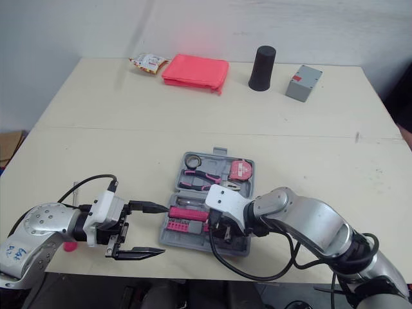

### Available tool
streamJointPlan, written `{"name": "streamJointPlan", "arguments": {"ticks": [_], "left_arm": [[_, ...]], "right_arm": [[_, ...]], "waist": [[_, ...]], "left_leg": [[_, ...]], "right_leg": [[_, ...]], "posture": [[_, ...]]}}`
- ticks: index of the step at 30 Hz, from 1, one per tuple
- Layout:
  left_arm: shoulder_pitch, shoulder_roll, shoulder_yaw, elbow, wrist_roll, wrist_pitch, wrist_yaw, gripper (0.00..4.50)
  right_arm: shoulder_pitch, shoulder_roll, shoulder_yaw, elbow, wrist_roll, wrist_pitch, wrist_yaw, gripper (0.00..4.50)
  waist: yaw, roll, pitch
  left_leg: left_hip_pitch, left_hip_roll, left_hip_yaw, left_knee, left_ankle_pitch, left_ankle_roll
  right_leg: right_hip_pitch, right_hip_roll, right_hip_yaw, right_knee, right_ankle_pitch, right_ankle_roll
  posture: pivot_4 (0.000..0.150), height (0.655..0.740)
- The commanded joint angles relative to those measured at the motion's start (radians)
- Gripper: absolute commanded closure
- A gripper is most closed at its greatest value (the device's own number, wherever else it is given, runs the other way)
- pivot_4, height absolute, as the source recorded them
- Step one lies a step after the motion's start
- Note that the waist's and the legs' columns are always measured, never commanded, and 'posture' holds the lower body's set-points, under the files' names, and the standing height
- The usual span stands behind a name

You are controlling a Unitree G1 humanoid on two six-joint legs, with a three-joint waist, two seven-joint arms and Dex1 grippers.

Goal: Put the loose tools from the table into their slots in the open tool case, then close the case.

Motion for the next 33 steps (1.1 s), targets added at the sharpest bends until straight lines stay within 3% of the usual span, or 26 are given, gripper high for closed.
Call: {"name": "streamJointPlan", "arguments": {"ticks": [1, 4, 5, 8, 16, 20, 23, 28, 30, 33], "left_arm": [[0.005, 0.006, 0.006, -0.013, 0.003, -0.012, -0.005, 0.0], [0.002, 0.009, 0.007, -0.007, 0.005, -0.011, -0.007, 0.0], [0.001, 0.009, 0.007, -0.005, 0.005, -0.011, -0.008, 0.0], [-0.001, 0.01, 0.007, 0.0, 0.006, -0.011, -0.01, 0.0], [-0.002, 0.009, 0.008, 0.005, 0.003, -0.005, -0.01, 0.0], [-0.006, 0.002, 0.009, 0.01, 0.005, -0.011, -0.003, 0.0], [-0.021, -0.005, 0.001, 0.02, 0.009, -0.018, 0.001, 0.0], [-0.039, -0.006, -0.003, 0.026, 0.008, -0.015, 0.0, 0.0], [-0.04, -0.002, -0.002, 0.027, 0.009, -0.014, -0.002, 0.0], [-0.036, 0.003, 0.005, 0.025, 0.005, -0.011, -0.005, 0.0]], "right_arm": [[0.005, 0.029, -0.02, -0.015, 0.041, 0.019, 0.007, 3.63], [0.016, 0.042, -0.039, -0.018, 0.05, 0.025, 0.002, 3.63], [0.02, 0.043, -0.047, -0.021, 0.057, 0.023, 0.006, 2.59], [0.03, 0.059, -0.115, -0.029, 0.09, 0.002, 0.016, 1.3], [0.063, -0.083, -0.281, -0.083, 0.194, -0.063, 0.13, 1.3], [0.233, -0.093, -0.42, -0.064, 0.182, -0.294, 0.196, 1.3], [0.372, -0.088, -0.401, -0.042, 0.072, -0.532, 0.232, 2.1], [0.509, -0.034, -0.297, 0.047, -0.098, -0.857, 0.27, 4.46], [0.543, -0.063, -0.224, 0.105, -0.208, -0.991, 0.312, 4.46], [0.541, -0.017, -0.205, 0.147, -0.231, -1.013, 0.272, 4.46]], "waist": [[0.0, 0.0, 0.0], [0.001, 0.0, 0.0], [0.002, 0.0, 0.0], [0.001, 0.0, 0.0], [0.004, 0.0, 0.0], [0.006, 0.0, 0.0], [0.007, -0.001, 0.0], [0.003, -0.001, 0.0], [0.006, -0.001, 0.0], [0.004, -0.002, 0.0]], "left_leg": [[0.0, 0.0, 0.0, 0.0, 0.0, 0.0], [0.0, 0.0, 0.0, -0.001, 0.0, 0.0], [0.0, 0.0, 0.0, -0.001, 0.0, 0.0], [-0.001, 0.0, 0.0, 0.0, 0.0, 0.0], [0.0, 0.0, 0.0, -0.001, 0.0, 0.002], [-0.001, 0.0, 0.0, -0.001, -0.001, 0.002], [-0.001, -0.001, 0.0, -0.001, -0.001, 0.002], [0.0, -0.001, 0.001, 0.0, 0.0, 0.001], [0.001, -0.001, 0.001, 0.0, 0.001, 0.0], [0.001, -0.001, 0.001, 0.001, 0.001, 0.0]], "right_leg": [[0.0, 0.0, 0.0, 0.0, 0.0, 0.0], [0.0, 0.0, 0.0, 0.0, 0.0, 0.0], [0.0, 0.0, 0.0, 0.0, 0.0, 0.0], [0.0, 0.0, 0.0, 0.0, 0.0, 0.0], [0.0, 0.0, -0.001, 0.0, 0.0, 0.0], [0.001, 0.0, -0.001, -0.003, 0.0, 0.0], [0.001, 0.001, 0.0, -0.004, 0.0, 0.0], [0.002, 0.001, 0.001, -0.003, 0.0, 0.001], [0.002, 0.002, 0.001, -0.002, 0.0, 0.001], [0.002, 0.002, 0.001, -0.001, 0.0, 0.001]], "posture": [[0.15, 0.74], [0.15, 0.74], [0.15, 0.74], [0.15, 0.74], [0.15, 0.74], [0.15, 0.74], [0.15, 0.74], [0.15, 0.74], [0.15, 0.74], [0.15, 0.74]]}}
